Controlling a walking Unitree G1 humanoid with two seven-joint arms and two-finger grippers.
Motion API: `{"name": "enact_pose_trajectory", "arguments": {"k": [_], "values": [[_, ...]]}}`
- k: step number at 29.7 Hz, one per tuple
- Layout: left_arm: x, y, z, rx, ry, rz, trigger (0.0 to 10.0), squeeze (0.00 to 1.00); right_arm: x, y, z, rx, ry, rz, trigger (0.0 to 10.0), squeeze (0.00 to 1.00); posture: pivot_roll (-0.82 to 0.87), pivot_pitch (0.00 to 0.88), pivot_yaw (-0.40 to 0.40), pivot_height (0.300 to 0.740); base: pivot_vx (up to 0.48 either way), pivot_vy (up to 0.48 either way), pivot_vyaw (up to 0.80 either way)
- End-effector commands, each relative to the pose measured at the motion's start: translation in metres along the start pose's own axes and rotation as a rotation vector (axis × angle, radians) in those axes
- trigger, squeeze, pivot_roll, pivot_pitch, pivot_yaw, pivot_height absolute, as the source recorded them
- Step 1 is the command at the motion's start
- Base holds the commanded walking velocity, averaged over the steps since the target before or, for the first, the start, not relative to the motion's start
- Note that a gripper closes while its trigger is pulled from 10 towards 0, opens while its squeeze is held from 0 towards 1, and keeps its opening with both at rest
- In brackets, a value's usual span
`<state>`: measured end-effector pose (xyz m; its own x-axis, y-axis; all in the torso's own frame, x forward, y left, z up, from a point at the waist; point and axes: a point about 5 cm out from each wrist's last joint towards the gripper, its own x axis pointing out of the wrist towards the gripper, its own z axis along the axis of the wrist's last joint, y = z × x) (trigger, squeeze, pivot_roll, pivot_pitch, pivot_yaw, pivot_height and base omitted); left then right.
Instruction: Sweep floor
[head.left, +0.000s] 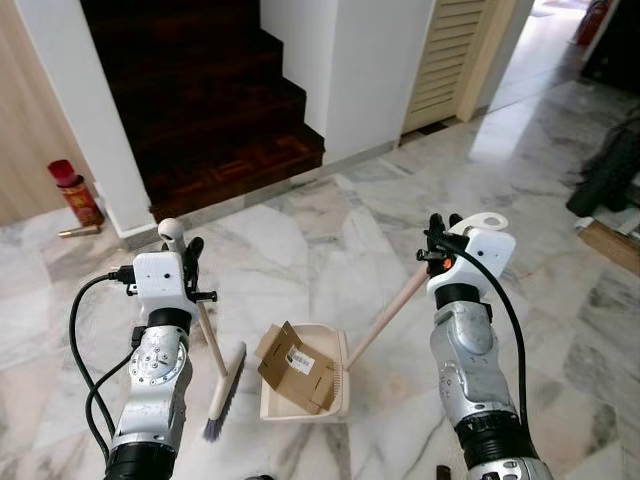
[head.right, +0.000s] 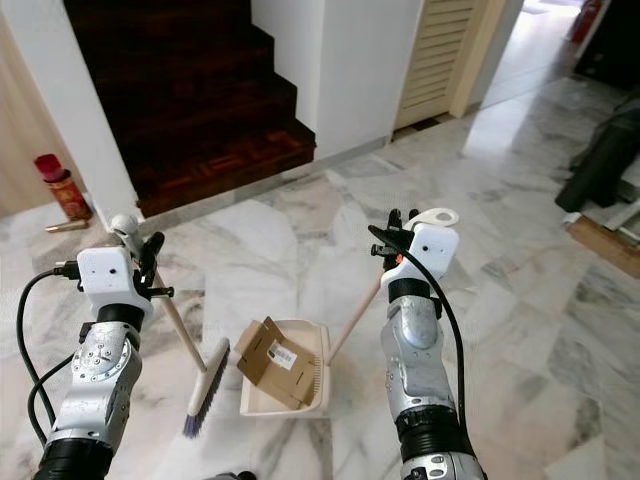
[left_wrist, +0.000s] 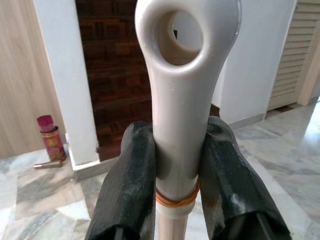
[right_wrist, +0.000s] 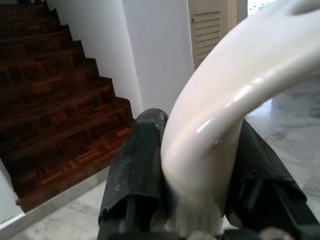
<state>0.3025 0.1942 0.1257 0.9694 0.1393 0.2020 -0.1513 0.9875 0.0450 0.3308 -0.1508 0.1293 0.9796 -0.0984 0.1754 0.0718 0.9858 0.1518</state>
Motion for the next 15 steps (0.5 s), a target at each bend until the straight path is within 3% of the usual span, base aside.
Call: {"name": "enact_pose_trajectory", "arguments": {"k": [1,3,8,15], "values": [[0.0034,-0.0021,0.0114,0.005,-0.061,-0.009,10.0,0.0,0.0048,0.0017,0.0129,0.011,-0.057,0.006,10.0,0.0,0.02,0.0,-0.044,0.74,0.0,0.0,0.0],[0.0033,-0.0023,0.0114,0.004,-0.061,-0.009,10.0,0.0,0.0046,0.0019,0.0126,0.003,-0.057,0.008,10.0,0.0,0.02,0.0,-0.044,0.74,0.0,0.0,0.0],[0.0031,-0.0026,0.0114,0.003,-0.06,-0.01,10.0,0.0,0.0045,0.0037,0.012,-0.002,-0.056,0.017,10.0,0.0,0.02,0.0,-0.044,0.74,0.0,0.0,0.78],[0.0026,-0.0027,0.0113,0.001,-0.06,-0.012,10.0,0.0,0.0039,0.0022,0.0104,0.011,-0.047,0.011,10.0,0.0,0.02,0.0,-0.042,0.74,0.0,0.0,0.0]]}}
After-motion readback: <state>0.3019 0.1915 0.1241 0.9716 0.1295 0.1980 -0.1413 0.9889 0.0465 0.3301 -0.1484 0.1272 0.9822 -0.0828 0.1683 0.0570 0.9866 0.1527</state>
